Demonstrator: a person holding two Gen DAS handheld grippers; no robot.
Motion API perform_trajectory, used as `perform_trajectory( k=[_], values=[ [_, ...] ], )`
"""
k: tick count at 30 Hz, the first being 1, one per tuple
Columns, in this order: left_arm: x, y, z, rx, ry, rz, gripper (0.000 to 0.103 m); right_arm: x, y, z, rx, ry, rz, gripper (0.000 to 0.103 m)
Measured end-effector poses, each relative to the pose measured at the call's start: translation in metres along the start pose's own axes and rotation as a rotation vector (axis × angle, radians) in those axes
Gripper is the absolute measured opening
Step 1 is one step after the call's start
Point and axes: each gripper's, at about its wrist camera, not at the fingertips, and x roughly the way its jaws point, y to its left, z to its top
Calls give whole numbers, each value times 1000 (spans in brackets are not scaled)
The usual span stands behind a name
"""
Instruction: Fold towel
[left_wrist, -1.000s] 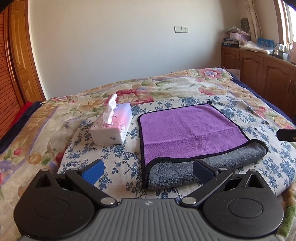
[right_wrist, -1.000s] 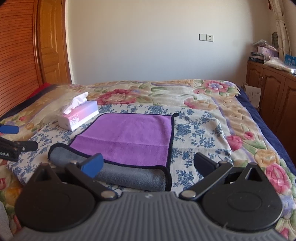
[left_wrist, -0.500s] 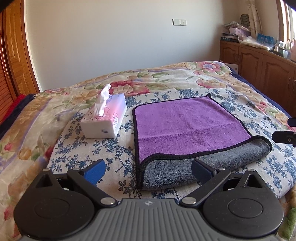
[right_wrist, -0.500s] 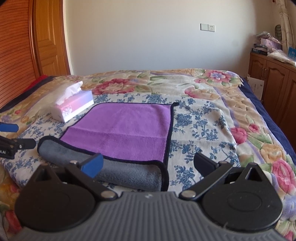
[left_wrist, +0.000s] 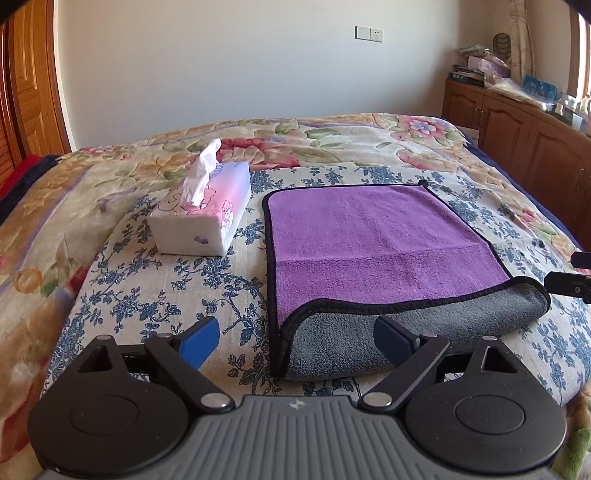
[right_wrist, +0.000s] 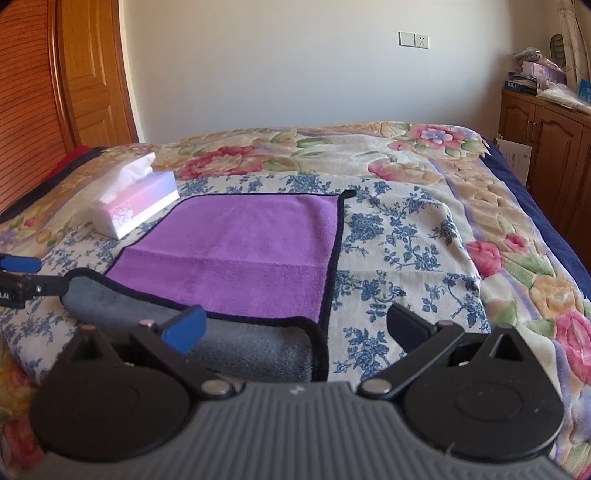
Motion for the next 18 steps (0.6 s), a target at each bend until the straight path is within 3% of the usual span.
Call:
perform_trajectory(
  k=[18],
  values=[
    [24, 6, 6, 2, 42, -41, 63, 21, -13, -2, 5, 61, 15, 103]
  ],
)
